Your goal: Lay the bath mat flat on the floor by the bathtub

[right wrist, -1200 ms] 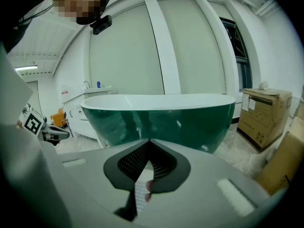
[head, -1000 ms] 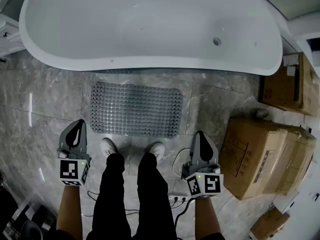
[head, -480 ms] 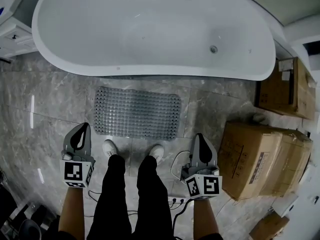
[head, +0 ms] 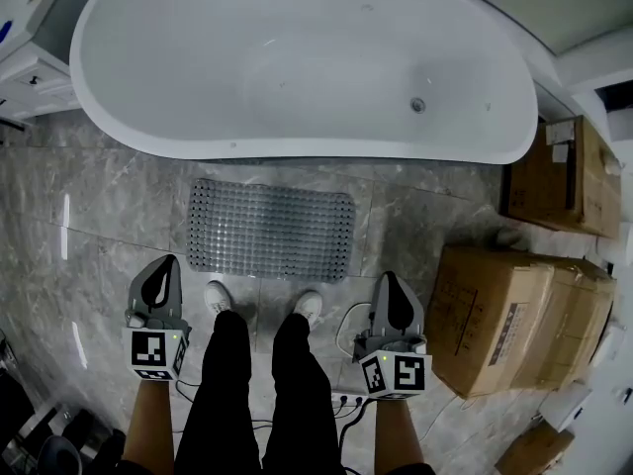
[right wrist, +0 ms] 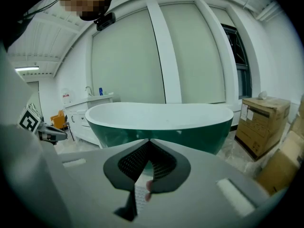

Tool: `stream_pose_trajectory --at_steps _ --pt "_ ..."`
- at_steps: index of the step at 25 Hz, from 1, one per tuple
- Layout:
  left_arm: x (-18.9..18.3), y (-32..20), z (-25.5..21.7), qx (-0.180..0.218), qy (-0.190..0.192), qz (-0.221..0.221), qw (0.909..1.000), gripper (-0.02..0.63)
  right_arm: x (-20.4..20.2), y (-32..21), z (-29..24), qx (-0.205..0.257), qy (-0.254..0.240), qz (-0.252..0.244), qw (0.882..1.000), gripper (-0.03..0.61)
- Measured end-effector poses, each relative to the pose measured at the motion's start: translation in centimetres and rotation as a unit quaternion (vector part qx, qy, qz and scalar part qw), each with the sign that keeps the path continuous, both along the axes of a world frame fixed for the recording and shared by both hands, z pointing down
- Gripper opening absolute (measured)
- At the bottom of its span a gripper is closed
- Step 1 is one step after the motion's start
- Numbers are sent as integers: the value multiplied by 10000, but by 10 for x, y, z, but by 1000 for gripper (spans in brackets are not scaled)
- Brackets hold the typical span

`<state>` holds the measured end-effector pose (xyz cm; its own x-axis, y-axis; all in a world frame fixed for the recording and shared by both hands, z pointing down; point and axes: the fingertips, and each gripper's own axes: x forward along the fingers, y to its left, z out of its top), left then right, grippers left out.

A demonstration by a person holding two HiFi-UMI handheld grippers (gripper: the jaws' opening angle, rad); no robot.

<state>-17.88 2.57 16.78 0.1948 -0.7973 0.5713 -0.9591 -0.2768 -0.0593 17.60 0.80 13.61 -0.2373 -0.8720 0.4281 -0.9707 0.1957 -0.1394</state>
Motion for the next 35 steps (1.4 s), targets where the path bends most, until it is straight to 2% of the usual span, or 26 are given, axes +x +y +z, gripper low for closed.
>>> stream_pose_trajectory --at_steps 3,12,15,20,24,29,35 --pt "4 1 -8 -29 26 -24 10000 2 4 2 -11 31 -27 116 9999 25" --pt "23 -20 -64 293 258 13 9992 2 -8 -9 -60 226 -49 38 9997 25" --pt "25 -17 -89 337 413 -105 9985 2 -13 -8 -87 335 39 -59 9994 25" --pt "27 -8 -129 474 388 -32 9981 2 -21 -7 -129 493 -15 -86 9987 25" --pt "27 2 -156 517 594 -114 9968 2 -24 1 -158 546 6 -78 9985 26" --pt "40 9 -185 561 628 271 9961 2 -35 10 -195 703 -199 -133 9972 26" --pt "41 9 -225 830 658 385 9936 2 -44 16 -233 910 -371 -138 9951 25"
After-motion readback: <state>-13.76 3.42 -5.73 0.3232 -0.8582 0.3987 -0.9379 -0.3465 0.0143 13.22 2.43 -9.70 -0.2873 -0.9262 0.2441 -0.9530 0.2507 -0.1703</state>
